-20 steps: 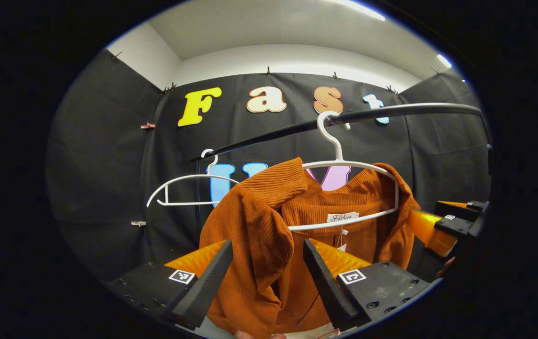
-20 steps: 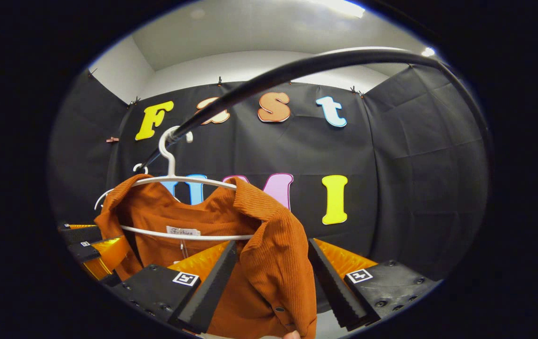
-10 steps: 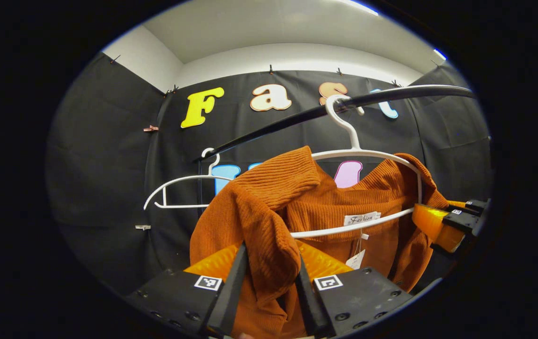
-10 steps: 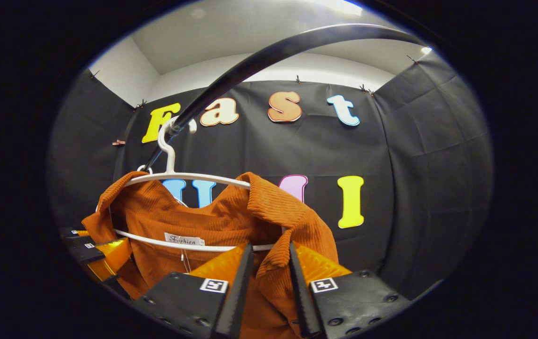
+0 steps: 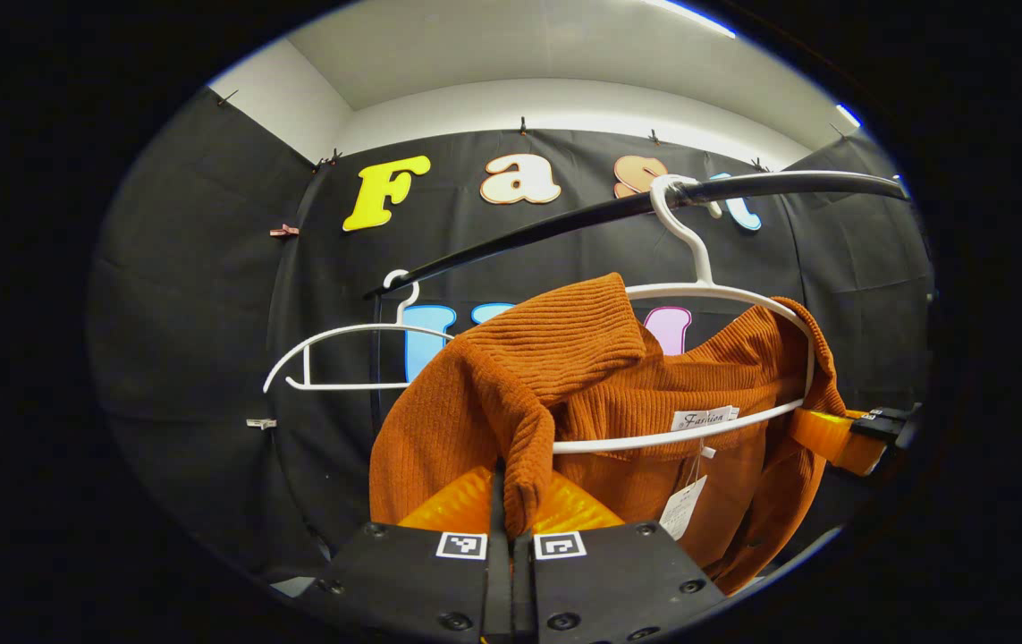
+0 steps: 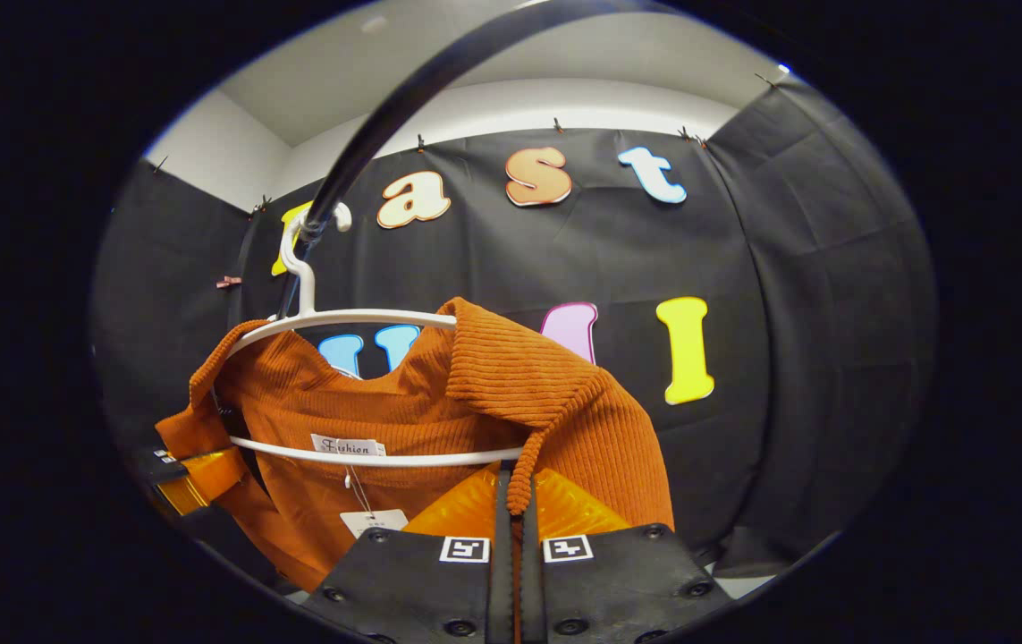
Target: Grasp the clothes on the hanger with both hands and then place them into the laundry hamper below.
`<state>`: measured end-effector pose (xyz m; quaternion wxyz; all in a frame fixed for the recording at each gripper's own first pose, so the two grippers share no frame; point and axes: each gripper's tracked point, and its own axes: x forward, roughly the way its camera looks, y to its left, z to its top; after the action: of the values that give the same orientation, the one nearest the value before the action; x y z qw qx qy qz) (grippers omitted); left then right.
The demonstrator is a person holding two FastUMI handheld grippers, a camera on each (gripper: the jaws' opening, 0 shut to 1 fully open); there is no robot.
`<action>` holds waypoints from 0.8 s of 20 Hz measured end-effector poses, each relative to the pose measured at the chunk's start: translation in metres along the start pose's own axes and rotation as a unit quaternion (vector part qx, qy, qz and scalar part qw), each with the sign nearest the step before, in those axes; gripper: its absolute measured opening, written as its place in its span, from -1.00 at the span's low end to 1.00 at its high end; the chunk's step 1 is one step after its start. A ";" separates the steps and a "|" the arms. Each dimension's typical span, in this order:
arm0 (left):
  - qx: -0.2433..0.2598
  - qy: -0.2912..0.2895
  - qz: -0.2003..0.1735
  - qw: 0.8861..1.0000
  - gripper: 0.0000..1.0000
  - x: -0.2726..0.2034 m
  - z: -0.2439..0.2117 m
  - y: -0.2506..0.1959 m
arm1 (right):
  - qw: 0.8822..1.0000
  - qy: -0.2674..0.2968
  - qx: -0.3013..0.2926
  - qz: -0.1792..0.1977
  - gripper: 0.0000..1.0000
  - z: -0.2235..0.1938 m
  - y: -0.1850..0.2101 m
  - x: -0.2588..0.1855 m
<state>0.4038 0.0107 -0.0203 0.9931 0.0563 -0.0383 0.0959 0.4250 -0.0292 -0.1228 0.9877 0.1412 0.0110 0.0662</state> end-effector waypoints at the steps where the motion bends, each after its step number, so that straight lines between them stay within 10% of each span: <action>1: 0.002 0.000 -0.002 1.000 -0.91 -0.001 0.000 -0.002 | 0.999 0.012 0.035 0.007 -0.87 -0.006 -0.002 0.000; 7: -0.020 0.003 0.008 1.000 -0.91 0.000 0.003 0.010 | 0.977 0.070 0.194 0.047 -0.92 -0.011 -0.004 -0.002; 16: -0.005 0.056 -0.017 0.998 -0.91 0.002 -0.003 0.005 | 0.970 0.093 0.222 0.039 -0.92 0.010 -0.018 0.003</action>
<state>0.4047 0.0163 -0.0227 0.9954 0.0465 0.0177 0.0820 0.4303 -0.0490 -0.1183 0.9230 0.3501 0.1121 0.1137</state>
